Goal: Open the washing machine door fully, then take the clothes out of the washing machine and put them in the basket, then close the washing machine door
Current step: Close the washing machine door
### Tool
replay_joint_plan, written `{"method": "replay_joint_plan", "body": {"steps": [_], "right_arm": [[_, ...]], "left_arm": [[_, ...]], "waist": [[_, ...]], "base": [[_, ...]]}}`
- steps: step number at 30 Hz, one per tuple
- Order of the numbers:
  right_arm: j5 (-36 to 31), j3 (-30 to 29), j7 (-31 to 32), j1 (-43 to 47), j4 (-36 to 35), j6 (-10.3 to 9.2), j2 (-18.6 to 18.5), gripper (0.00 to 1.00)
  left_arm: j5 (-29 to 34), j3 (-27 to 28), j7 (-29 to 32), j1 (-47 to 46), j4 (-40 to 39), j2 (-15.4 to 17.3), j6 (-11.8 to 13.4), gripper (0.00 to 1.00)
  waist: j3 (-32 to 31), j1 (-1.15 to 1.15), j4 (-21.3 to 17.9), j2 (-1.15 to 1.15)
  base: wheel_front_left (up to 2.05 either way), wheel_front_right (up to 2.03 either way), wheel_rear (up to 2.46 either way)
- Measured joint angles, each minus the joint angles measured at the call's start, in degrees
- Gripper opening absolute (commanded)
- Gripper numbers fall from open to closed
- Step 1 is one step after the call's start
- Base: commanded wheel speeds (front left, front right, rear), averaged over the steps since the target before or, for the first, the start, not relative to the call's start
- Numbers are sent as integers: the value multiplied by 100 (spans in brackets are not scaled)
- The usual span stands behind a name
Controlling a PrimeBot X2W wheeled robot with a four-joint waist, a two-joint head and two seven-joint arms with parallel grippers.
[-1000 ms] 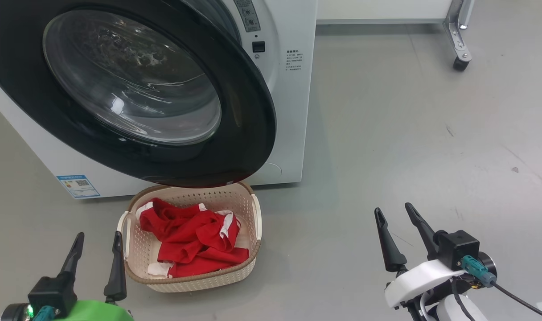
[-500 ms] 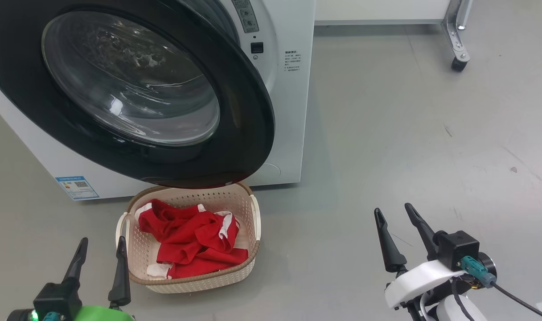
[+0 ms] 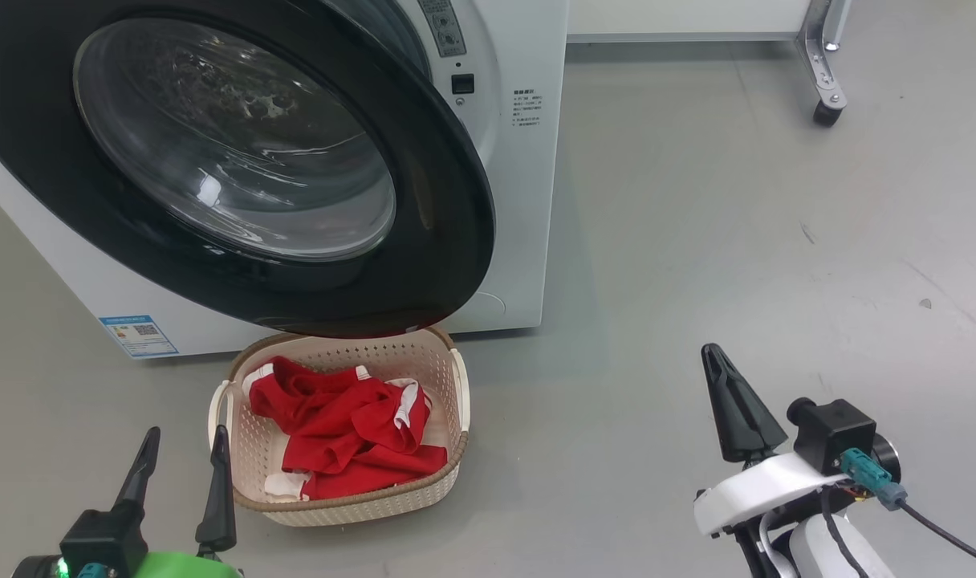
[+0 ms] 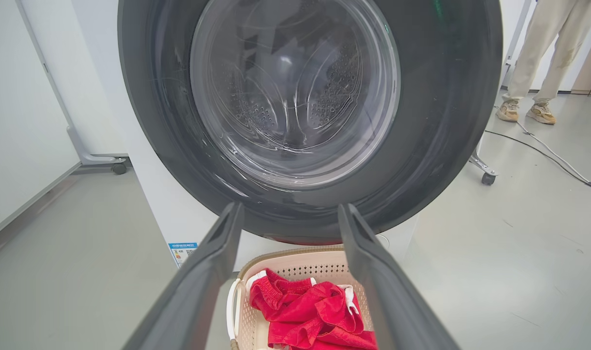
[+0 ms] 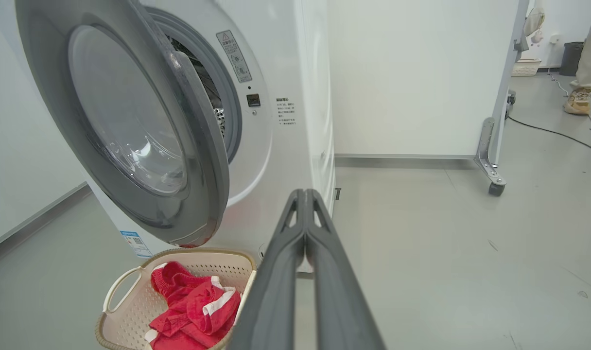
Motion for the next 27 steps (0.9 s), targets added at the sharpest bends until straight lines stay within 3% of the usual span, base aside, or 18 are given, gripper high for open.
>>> {"method": "replay_joint_plan", "body": {"steps": [11, 18, 27], "right_arm": [[-357, 110, 0, -589, -995, 268, -23, 0], [-561, 709, 0, -894, -1293, 412, -120, 0], [-637, 1628, 0, -1075, -1106, 414, -328, 0]], "left_arm": [[100, -16, 0, 24, 12, -66, -113, 100], [137, -89, 0, 21, 33, -79, -169, 100], [137, -200, 0, 14, 43, -87, -241, 100]], "waist": [[57, 0, 134, 0], [112, 0, 409, 0], [213, 0, 830, 0]], "base": [[0, 0, 0], [0, 0, 0], [0, 0, 0]]}}
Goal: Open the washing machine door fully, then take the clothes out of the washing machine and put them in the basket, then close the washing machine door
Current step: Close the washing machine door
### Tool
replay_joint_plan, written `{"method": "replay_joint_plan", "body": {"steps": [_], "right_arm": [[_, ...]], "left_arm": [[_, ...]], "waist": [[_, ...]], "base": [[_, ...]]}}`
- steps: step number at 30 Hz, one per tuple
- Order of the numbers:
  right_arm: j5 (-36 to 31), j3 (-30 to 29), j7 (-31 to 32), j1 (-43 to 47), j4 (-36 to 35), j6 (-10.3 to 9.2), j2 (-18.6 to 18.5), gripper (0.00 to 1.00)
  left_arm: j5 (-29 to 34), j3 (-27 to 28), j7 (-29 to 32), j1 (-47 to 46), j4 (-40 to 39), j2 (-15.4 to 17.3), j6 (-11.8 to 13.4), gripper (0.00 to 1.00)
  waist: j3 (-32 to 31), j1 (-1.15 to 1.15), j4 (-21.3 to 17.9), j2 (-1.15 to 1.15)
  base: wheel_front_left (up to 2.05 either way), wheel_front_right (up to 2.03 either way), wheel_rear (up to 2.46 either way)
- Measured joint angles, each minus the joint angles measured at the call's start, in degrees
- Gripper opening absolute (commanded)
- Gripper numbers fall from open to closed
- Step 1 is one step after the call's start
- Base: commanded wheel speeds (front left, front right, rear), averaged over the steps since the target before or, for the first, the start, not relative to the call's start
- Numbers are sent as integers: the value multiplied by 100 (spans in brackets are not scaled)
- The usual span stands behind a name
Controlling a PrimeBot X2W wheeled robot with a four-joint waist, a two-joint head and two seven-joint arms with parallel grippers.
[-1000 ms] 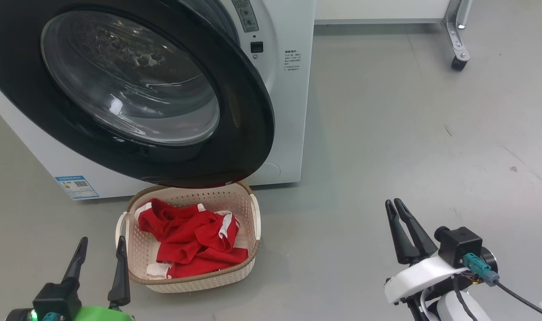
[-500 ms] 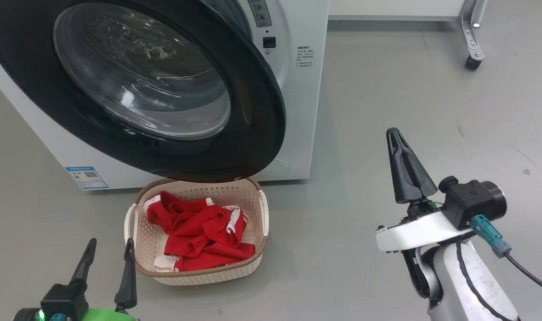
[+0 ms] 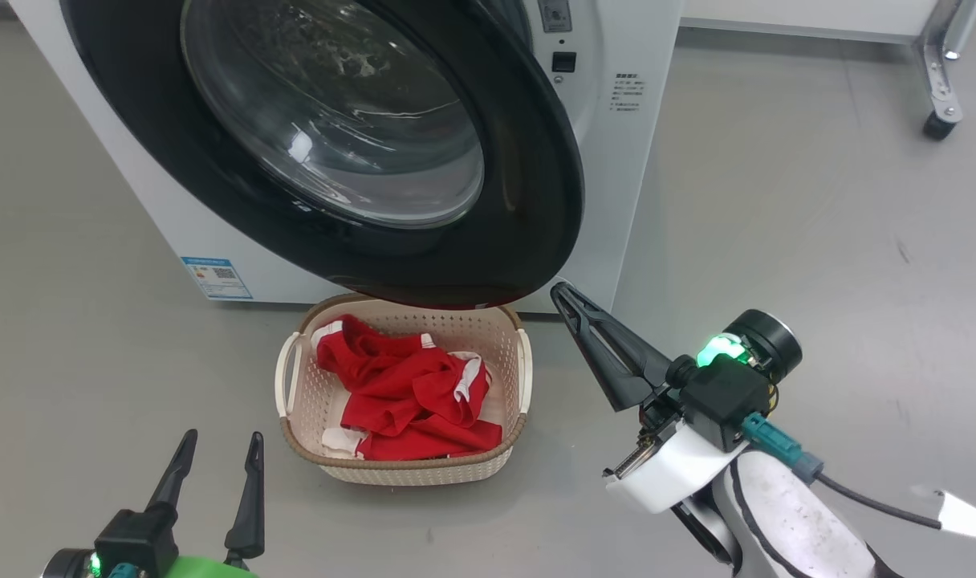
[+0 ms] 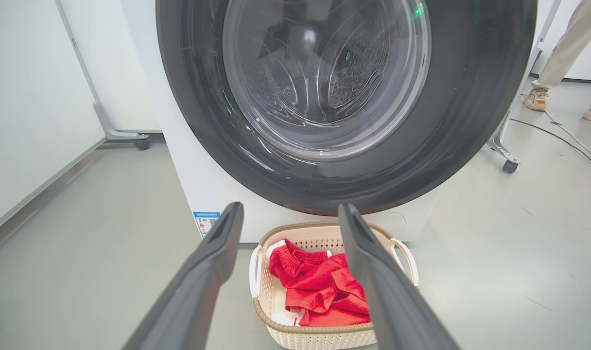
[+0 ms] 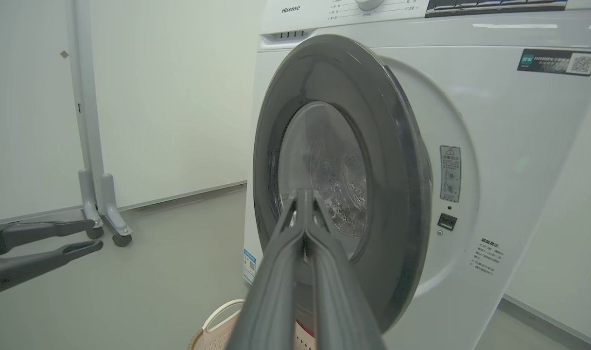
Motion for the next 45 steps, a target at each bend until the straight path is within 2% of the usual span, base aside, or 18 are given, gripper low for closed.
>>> {"method": "replay_joint_plan", "body": {"steps": [7, 16, 23, 34, 40, 45], "right_arm": [[35, 795, 58, -187, 380, 0, -344, 0], [140, 1056, 359, -952, 708, 0, -720, 0], [145, 914, 504, -1739, 864, 0, -1121, 0], [291, 762, 555, -2878, 1145, 0, -1356, 0], [365, 370, 547, -3377, 1384, 52, -1390, 0], [333, 235, 548, -3856, 1633, 51, -1618, 0]], "left_arm": [[-14, -74, 0, -23, -22, -5, -31, 100], [-523, -371, 0, -171, -171, -8, -44, 100], [-743, -616, 0, -608, -378, -23, -45, 100], [-892, -814, 0, -1044, -502, -48, -44, 100], [-932, -978, 0, -1256, -533, -60, -45, 100], [-1051, -1043, 0, -1452, -546, -73, -45, 100]], "waist": [[148, 0, 309, 0], [675, 0, 619, 0], [1200, 0, 793, 0], [2007, 0, 898, 0], [2369, 0, 890, 0], [2607, 0, 888, 0]], "base": [[0, 0, 0], [0, 0, 0], [0, 0, 0], [0, 0, 0], [0, 0, 0], [0, 0, 0]]}}
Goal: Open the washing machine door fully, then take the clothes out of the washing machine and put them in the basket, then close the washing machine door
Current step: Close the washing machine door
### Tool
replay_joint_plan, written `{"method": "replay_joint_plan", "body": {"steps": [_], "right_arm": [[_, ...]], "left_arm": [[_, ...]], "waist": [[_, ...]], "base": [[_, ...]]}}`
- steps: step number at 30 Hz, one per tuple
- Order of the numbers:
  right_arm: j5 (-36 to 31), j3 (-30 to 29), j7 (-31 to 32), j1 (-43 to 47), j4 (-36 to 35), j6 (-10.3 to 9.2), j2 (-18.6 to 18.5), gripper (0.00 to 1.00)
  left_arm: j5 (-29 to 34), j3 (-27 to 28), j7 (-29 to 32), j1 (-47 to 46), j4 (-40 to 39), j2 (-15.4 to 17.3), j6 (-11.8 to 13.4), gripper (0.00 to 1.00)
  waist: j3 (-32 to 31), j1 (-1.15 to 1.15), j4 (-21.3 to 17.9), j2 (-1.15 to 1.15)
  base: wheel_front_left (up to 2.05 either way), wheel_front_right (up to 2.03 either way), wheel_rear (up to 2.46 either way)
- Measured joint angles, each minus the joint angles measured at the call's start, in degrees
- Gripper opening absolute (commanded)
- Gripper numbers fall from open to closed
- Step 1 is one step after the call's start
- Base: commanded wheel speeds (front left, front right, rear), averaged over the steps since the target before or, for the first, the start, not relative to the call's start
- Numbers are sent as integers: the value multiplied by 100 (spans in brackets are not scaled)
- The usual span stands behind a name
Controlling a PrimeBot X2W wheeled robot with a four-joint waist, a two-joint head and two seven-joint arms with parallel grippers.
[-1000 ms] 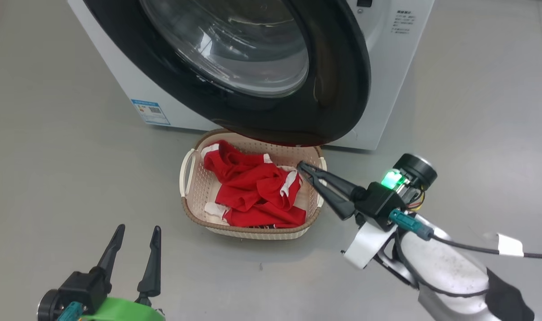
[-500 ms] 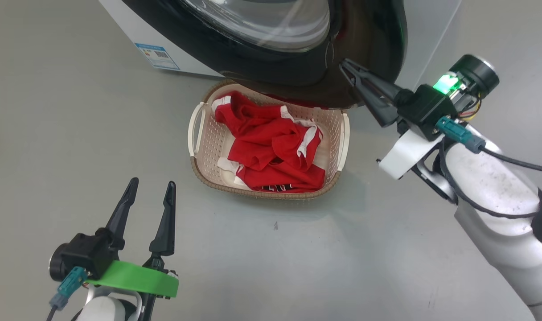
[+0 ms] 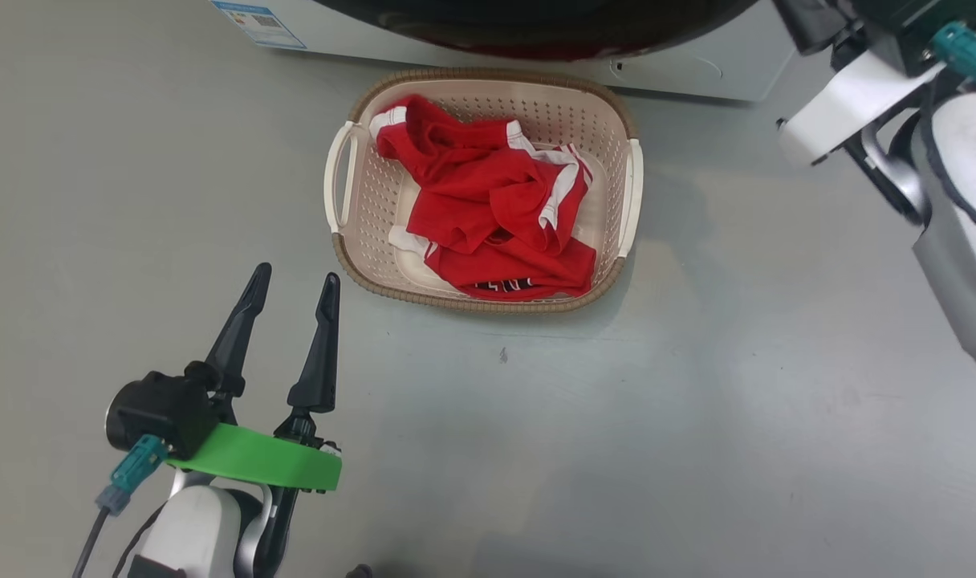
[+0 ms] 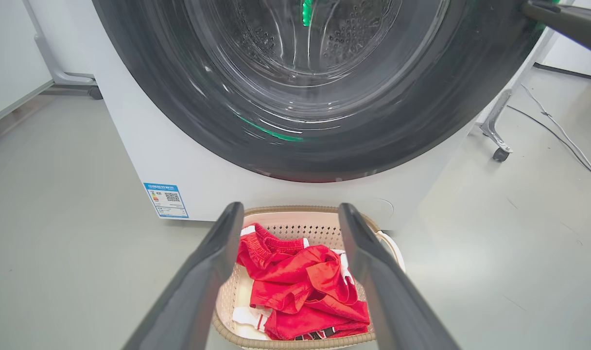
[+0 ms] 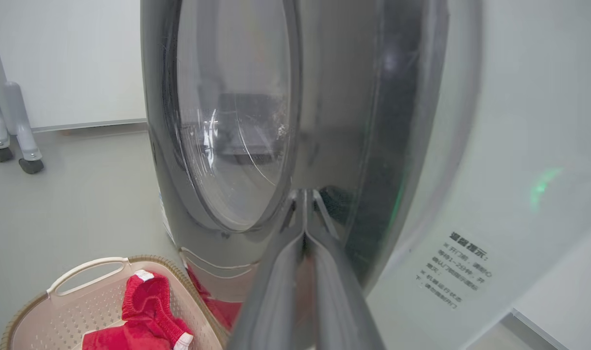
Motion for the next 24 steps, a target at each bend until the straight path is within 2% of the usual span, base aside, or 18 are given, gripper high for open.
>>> {"method": "replay_joint_plan", "body": {"steps": [10, 24], "right_arm": [[-56, 126, 56, -940, 355, 0, 2, 0], [-163, 213, -11, -1552, 1048, 67, 186, 0]], "left_arm": [[-109, -164, 0, -266, -2, -7, 0, 100], [-165, -285, 0, -441, 46, -25, 2, 100]], "waist": [[348, 0, 74, 0], [594, 0, 248, 0]], "base": [[0, 0, 0], [0, 0, 0]]}}
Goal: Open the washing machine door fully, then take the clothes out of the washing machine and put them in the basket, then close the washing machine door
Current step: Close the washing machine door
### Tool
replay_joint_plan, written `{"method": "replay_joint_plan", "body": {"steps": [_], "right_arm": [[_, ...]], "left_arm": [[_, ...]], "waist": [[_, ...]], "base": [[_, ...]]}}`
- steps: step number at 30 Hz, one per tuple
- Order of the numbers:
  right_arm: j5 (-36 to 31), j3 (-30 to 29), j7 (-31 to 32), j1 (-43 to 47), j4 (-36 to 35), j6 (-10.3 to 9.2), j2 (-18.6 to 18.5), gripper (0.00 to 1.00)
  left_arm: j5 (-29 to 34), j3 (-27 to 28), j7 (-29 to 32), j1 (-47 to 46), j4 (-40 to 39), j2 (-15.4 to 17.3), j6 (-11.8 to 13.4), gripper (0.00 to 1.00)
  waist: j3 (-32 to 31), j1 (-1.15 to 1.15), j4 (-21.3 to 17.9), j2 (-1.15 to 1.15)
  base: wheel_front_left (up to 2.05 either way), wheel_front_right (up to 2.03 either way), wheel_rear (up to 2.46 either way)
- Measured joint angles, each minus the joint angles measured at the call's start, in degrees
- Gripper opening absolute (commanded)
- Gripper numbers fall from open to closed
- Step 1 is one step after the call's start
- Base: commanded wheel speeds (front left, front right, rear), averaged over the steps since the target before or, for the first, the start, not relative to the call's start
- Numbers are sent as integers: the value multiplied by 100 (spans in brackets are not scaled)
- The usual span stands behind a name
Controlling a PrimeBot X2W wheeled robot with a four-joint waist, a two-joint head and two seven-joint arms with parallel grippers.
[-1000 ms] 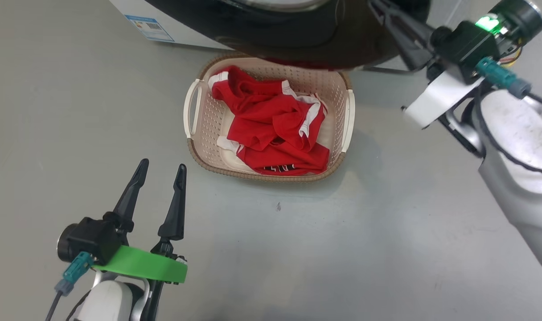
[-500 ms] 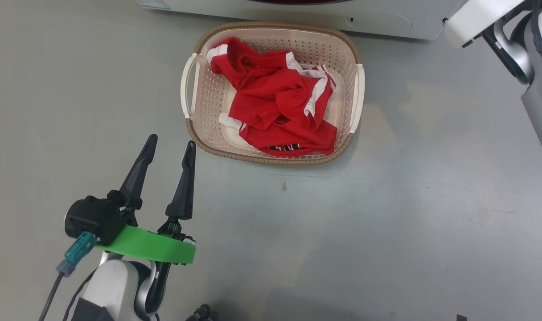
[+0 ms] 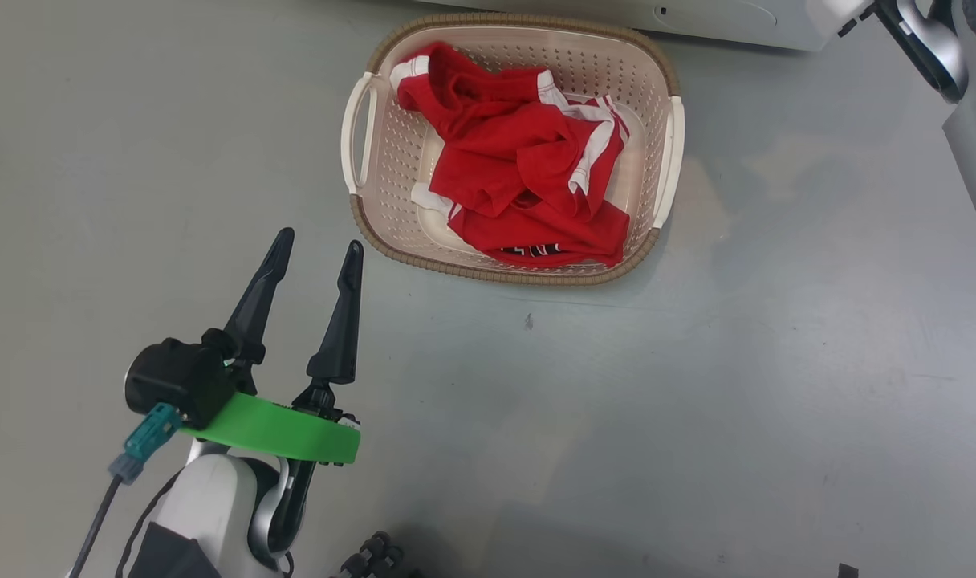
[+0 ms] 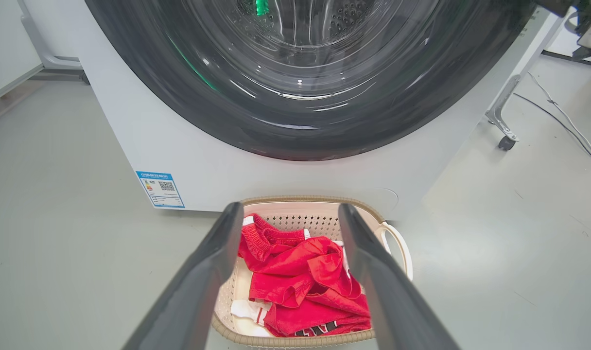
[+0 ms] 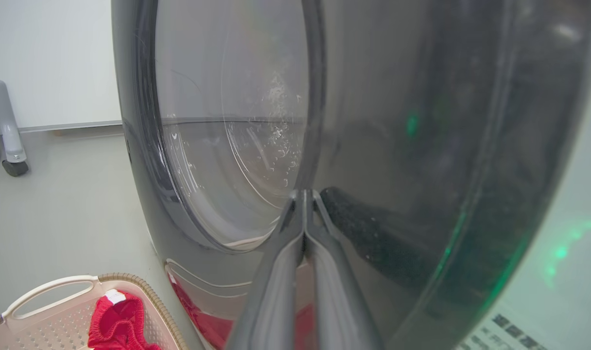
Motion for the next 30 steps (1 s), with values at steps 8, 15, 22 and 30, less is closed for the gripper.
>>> {"method": "replay_joint_plan", "body": {"steps": [8, 15, 22, 30], "right_arm": [[179, 112, -266, 309, 426, -47, 86, 0], [570, 138, -422, 1076, 590, -69, 318, 0], [817, -44, -465, 1722, 671, -69, 346, 0], [1147, -327, -495, 2647, 700, -188, 581, 45]], "left_arm": [[1, 145, 0, -18, 129, -9, 31, 100], [180, 389, 0, -8, 190, -9, 70, 100], [386, 543, 0, 25, 225, -10, 70, 100], [570, 725, 0, 276, 313, -8, 64, 100]], "waist": [[-232, 0, -28, 0], [-581, 0, -198, 0], [-881, 0, -392, 0], [-1312, 0, -711, 0]], "base": [[0, 0, 0], [0, 0, 0], [0, 0, 0], [0, 0, 0]]}}
